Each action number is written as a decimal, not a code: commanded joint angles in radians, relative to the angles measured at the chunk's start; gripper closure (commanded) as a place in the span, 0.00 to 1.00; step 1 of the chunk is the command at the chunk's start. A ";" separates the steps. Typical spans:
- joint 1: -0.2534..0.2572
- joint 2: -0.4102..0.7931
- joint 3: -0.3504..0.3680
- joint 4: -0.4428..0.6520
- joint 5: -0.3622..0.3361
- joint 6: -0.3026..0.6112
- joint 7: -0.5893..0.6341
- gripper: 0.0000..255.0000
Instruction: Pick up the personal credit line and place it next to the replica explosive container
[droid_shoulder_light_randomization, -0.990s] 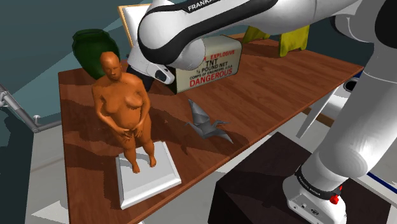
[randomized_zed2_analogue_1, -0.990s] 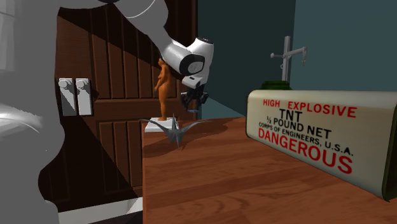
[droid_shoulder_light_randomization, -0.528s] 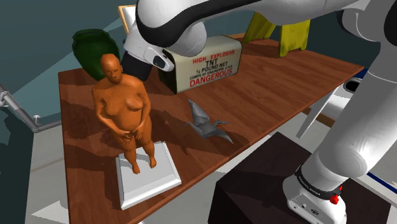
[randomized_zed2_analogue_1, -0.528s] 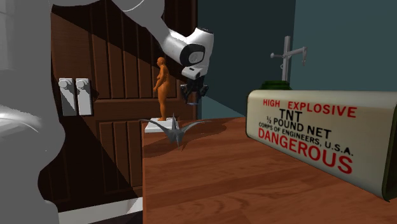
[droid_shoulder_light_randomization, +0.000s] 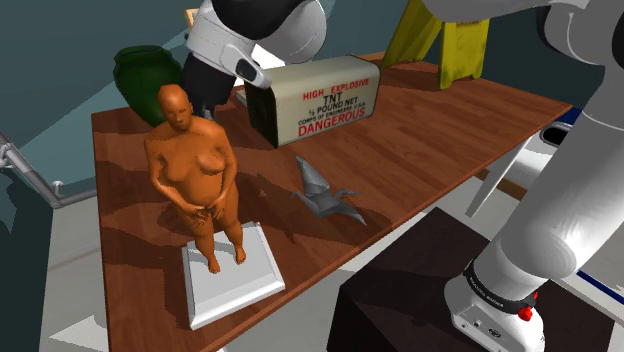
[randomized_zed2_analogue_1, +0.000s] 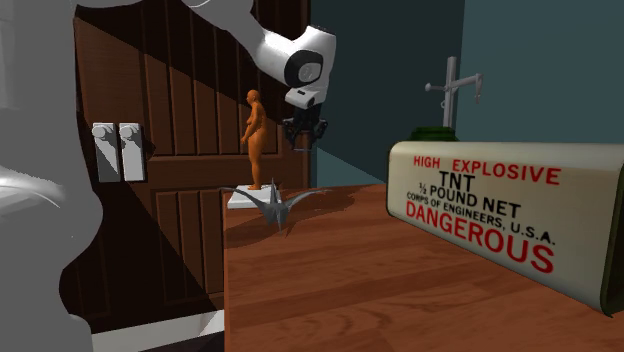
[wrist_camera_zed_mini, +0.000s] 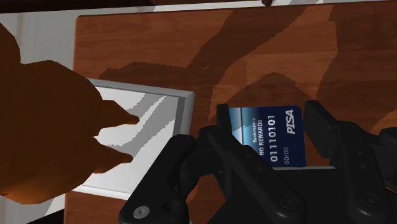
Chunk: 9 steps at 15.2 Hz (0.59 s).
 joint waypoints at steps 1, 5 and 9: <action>-0.002 -0.005 -0.001 0.023 -0.005 -0.026 0.011 1.00; -0.003 -0.008 -0.003 0.071 -0.016 -0.073 0.035 1.00; -0.003 -0.008 -0.005 0.123 -0.030 -0.120 0.059 1.00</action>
